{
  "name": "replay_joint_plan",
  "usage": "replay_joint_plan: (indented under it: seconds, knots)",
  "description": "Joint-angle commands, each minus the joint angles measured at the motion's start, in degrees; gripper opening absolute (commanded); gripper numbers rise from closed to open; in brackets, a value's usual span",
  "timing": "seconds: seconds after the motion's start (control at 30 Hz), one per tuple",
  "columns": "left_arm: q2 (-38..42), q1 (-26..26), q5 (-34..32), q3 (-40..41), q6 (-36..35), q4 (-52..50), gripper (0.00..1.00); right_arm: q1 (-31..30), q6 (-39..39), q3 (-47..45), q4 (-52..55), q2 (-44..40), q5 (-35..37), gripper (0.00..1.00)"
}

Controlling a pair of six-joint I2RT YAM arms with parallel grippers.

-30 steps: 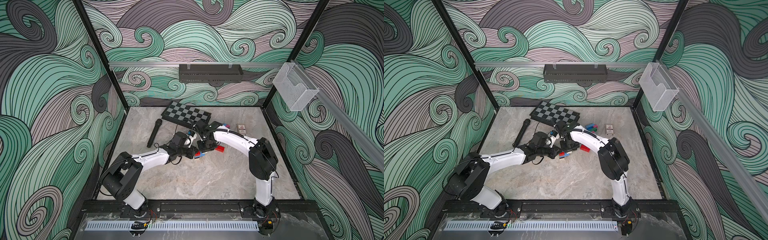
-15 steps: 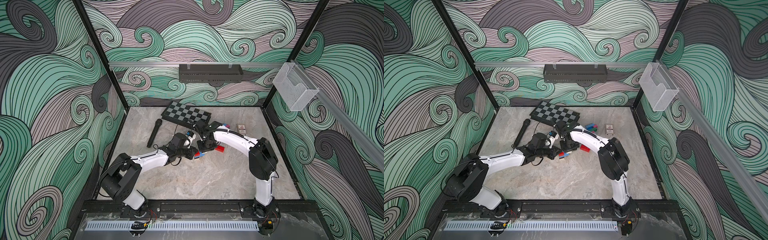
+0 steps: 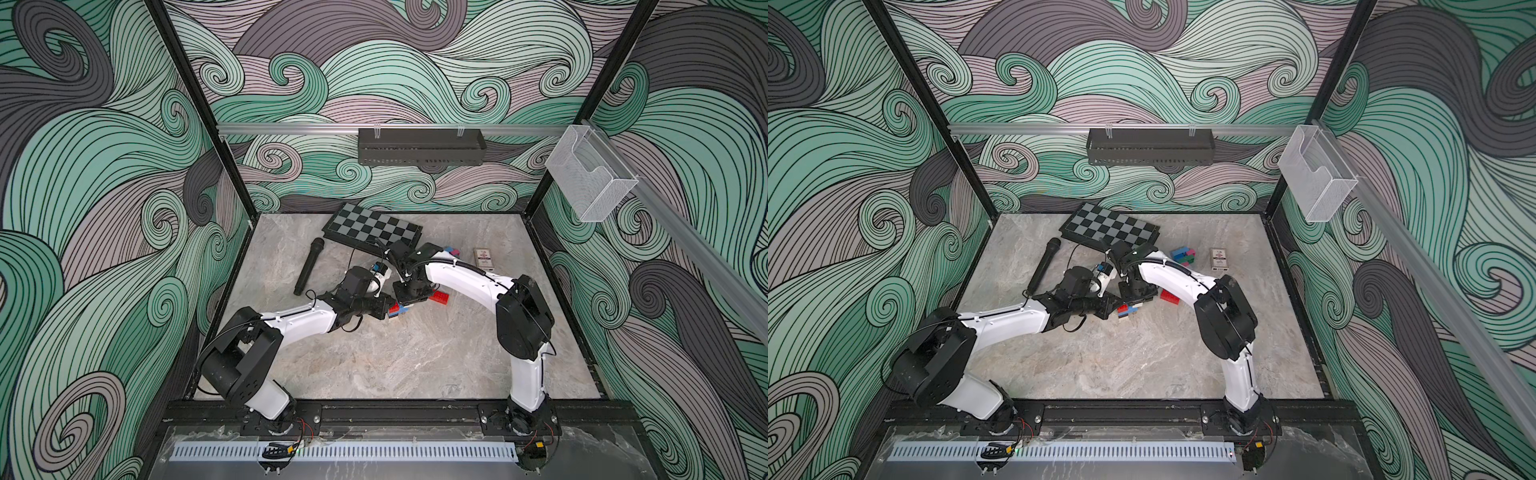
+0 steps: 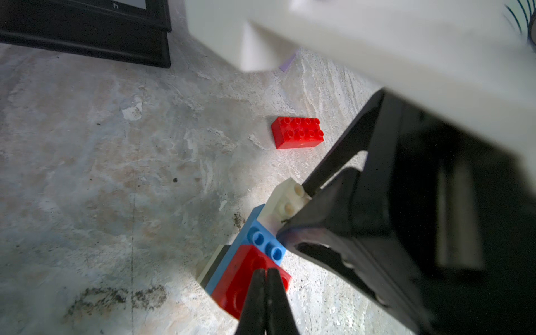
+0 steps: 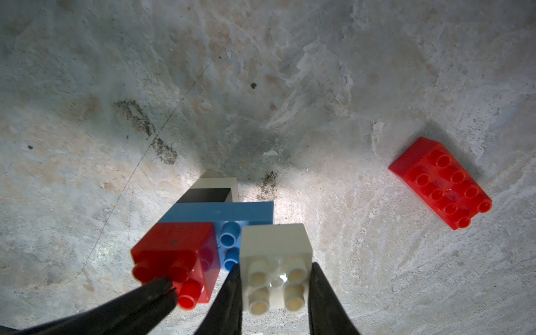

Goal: Assemble the letter p with lego
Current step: Assemble the lego brick with the lego brick.

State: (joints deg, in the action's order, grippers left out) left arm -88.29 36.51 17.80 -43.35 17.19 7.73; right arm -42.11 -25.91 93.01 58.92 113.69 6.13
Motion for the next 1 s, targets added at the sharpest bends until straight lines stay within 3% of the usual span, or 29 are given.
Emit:
replay_joint_plan:
  seconds: [0.0, 0.5, 0.97]
  knots:
    - [-3.11, 0.14, -3.56, 3.85, 0.05, -12.61, 0.0, -0.58, -0.1, -0.11, 1.06, 2.94, 0.96, 0.16]
    - [-3.83, 0.06, -3.92, 5.48, 0.75, -11.51, 0.0, -1.22, 1.48, -0.55, 1.23, 5.04, 1.8, 0.17]
    - [-4.1, 0.05, -4.09, 5.57, 0.78, -11.46, 0.0, -1.31, 1.09, 0.67, 1.26, 3.43, 1.02, 0.51]
